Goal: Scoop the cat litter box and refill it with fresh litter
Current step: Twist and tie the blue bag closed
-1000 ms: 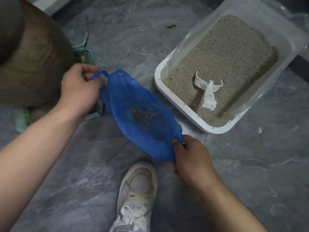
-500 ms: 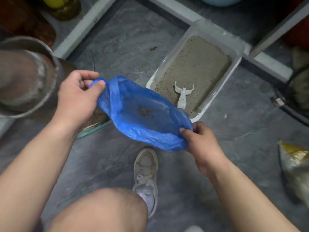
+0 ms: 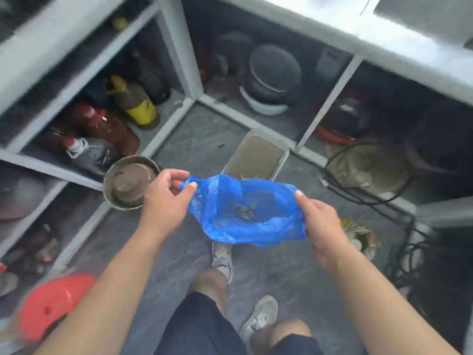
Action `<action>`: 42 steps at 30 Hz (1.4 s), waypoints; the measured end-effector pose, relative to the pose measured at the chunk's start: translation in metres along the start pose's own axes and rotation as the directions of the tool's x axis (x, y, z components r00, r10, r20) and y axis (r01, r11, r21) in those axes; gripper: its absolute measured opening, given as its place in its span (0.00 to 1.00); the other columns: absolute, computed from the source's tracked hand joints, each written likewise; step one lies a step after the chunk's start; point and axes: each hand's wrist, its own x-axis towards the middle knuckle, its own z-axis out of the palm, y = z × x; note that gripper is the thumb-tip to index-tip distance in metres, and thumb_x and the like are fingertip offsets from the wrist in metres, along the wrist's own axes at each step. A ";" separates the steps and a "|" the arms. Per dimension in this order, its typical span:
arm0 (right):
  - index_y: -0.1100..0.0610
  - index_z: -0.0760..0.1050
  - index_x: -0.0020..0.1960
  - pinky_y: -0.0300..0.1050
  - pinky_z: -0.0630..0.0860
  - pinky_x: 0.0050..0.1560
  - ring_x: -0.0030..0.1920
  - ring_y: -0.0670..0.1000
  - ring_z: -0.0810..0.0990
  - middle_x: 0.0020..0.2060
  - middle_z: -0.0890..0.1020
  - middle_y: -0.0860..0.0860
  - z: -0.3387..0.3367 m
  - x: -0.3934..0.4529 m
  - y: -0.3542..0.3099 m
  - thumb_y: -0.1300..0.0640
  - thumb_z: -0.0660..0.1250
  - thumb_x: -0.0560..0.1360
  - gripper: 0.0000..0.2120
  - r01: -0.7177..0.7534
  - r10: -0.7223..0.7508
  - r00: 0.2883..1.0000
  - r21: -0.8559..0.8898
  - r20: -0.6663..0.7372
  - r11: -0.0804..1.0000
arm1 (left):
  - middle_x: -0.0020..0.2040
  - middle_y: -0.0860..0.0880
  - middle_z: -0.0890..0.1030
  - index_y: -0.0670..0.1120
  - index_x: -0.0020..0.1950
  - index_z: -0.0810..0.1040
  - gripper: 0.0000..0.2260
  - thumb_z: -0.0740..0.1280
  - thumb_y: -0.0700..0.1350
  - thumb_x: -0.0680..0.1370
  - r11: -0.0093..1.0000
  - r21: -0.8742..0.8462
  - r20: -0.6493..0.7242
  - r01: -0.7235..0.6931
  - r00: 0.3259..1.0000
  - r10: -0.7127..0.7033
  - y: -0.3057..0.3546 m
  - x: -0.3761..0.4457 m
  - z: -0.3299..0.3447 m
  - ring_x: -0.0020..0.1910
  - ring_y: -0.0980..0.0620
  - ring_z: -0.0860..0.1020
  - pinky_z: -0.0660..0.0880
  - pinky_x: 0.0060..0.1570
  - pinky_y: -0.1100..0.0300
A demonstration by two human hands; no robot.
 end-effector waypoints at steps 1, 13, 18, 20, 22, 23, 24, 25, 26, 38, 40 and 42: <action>0.56 0.83 0.46 0.47 0.76 0.45 0.42 0.53 0.82 0.43 0.86 0.53 -0.019 -0.023 -0.014 0.46 0.69 0.76 0.13 0.053 -0.056 0.996 -0.035 -0.068 0.998 | 0.42 0.50 0.81 0.51 0.52 0.78 0.07 0.72 0.44 0.76 1.000 0.013 -0.004 -0.007 1.000 0.007 0.023 -0.017 -0.013 0.37 0.54 0.77 0.76 0.42 0.59; 0.47 0.78 0.42 0.56 0.82 0.45 0.42 0.56 0.82 0.37 0.78 0.48 -0.145 -0.218 -0.087 0.60 0.68 0.71 0.08 0.394 -0.474 0.791 -0.271 -0.387 0.878 | 0.43 0.52 0.84 0.50 0.49 0.82 0.03 0.71 0.46 0.76 0.997 0.059 -0.023 -0.046 0.999 0.047 0.154 -0.147 -0.086 0.45 0.52 0.82 0.76 0.47 0.57; 0.49 0.79 0.44 0.53 0.83 0.44 0.36 0.46 0.82 0.37 0.81 0.48 -0.154 -0.266 -0.085 0.63 0.67 0.74 0.09 0.441 -0.503 0.714 -0.245 -0.486 0.863 | 0.41 0.53 0.84 0.50 0.45 0.79 0.02 0.69 0.45 0.77 0.987 -0.130 0.006 -0.100 0.995 0.101 0.189 -0.164 -0.098 0.42 0.56 0.81 0.76 0.46 0.55; 0.49 0.80 0.43 0.51 0.83 0.44 0.36 0.47 0.82 0.38 0.81 0.48 -0.154 -0.280 -0.083 0.64 0.66 0.74 0.10 0.430 -0.488 0.701 -0.238 -0.520 0.871 | 0.40 0.53 0.84 0.49 0.44 0.78 0.03 0.68 0.43 0.77 0.967 -0.225 -0.006 -0.120 0.993 0.122 0.202 -0.169 -0.107 0.40 0.57 0.80 0.76 0.46 0.54; 0.50 0.81 0.44 0.54 0.83 0.45 0.37 0.50 0.83 0.40 0.82 0.49 -0.150 -0.293 -0.075 0.64 0.66 0.73 0.10 0.424 -0.451 0.685 -0.189 -0.572 0.885 | 0.40 0.51 0.85 0.50 0.44 0.78 0.04 0.68 0.41 0.77 0.924 -0.340 -0.030 -0.174 0.984 0.174 0.211 -0.177 -0.121 0.39 0.57 0.80 0.76 0.44 0.57; 0.51 0.81 0.45 0.54 0.83 0.44 0.36 0.49 0.83 0.40 0.83 0.50 -0.147 -0.301 -0.073 0.64 0.66 0.73 0.10 0.440 -0.449 0.667 -0.172 -0.595 0.882 | 0.39 0.50 0.85 0.50 0.44 0.78 0.04 0.68 0.41 0.77 0.901 -0.382 -0.037 -0.206 0.977 0.208 0.215 -0.180 -0.128 0.38 0.58 0.80 0.76 0.43 0.60; 0.51 0.81 0.45 0.52 0.83 0.42 0.35 0.49 0.82 0.39 0.83 0.50 -0.144 -0.309 -0.073 0.64 0.67 0.73 0.09 0.465 -0.466 0.650 -0.171 -0.600 0.869 | 0.39 0.50 0.85 0.50 0.44 0.79 0.04 0.69 0.41 0.77 0.887 -0.401 -0.032 -0.228 0.972 0.235 0.217 -0.183 -0.134 0.38 0.57 0.81 0.77 0.42 0.61; 0.51 0.81 0.45 0.51 0.81 0.39 0.34 0.49 0.82 0.38 0.83 0.51 -0.140 -0.316 -0.073 0.64 0.67 0.74 0.09 0.475 -0.482 0.647 -0.182 -0.591 0.861 | 0.39 0.50 0.85 0.50 0.44 0.78 0.04 0.69 0.41 0.77 0.886 -0.401 -0.016 -0.232 0.969 0.246 0.216 -0.185 -0.139 0.38 0.57 0.82 0.79 0.43 0.60; 0.50 0.81 0.44 0.51 0.81 0.39 0.34 0.50 0.83 0.37 0.83 0.51 -0.137 -0.321 -0.072 0.65 0.67 0.74 0.10 0.469 -0.482 0.651 -0.188 -0.586 0.863 | 0.38 0.50 0.85 0.50 0.44 0.78 0.04 0.69 0.41 0.77 0.891 -0.395 -0.002 -0.225 0.970 0.244 0.213 -0.188 -0.143 0.38 0.57 0.82 0.79 0.44 0.58; 0.50 0.81 0.47 0.40 0.79 0.36 0.33 0.46 0.83 0.39 0.83 0.51 -0.116 -0.368 -0.049 0.65 0.67 0.76 0.11 0.509 -0.501 0.619 -0.176 -0.605 0.842 | 0.35 0.51 0.84 0.49 0.44 0.78 0.07 0.69 0.38 0.78 0.861 -0.464 0.115 -0.208 0.950 0.291 0.198 -0.213 -0.154 0.37 0.53 0.82 0.78 0.42 0.60; 0.51 0.81 0.48 0.35 0.77 0.33 0.32 0.43 0.82 0.41 0.84 0.52 -0.115 -0.371 -0.046 0.65 0.66 0.76 0.11 0.503 -0.500 0.645 -0.171 -0.578 0.847 | 0.34 0.51 0.84 0.49 0.44 0.78 0.06 0.69 0.38 0.78 0.871 -0.448 0.134 -0.201 0.948 0.288 0.200 -0.220 -0.154 0.38 0.53 0.82 0.77 0.44 0.59; 0.50 0.81 0.49 0.37 0.76 0.32 0.33 0.45 0.83 0.40 0.84 0.50 -0.119 -0.373 -0.046 0.64 0.66 0.76 0.10 0.507 -0.480 0.649 -0.136 -0.591 0.851 | 0.36 0.50 0.85 0.49 0.45 0.79 0.06 0.69 0.39 0.78 0.861 -0.456 0.133 -0.224 0.940 0.314 0.210 -0.225 -0.152 0.39 0.52 0.83 0.78 0.44 0.58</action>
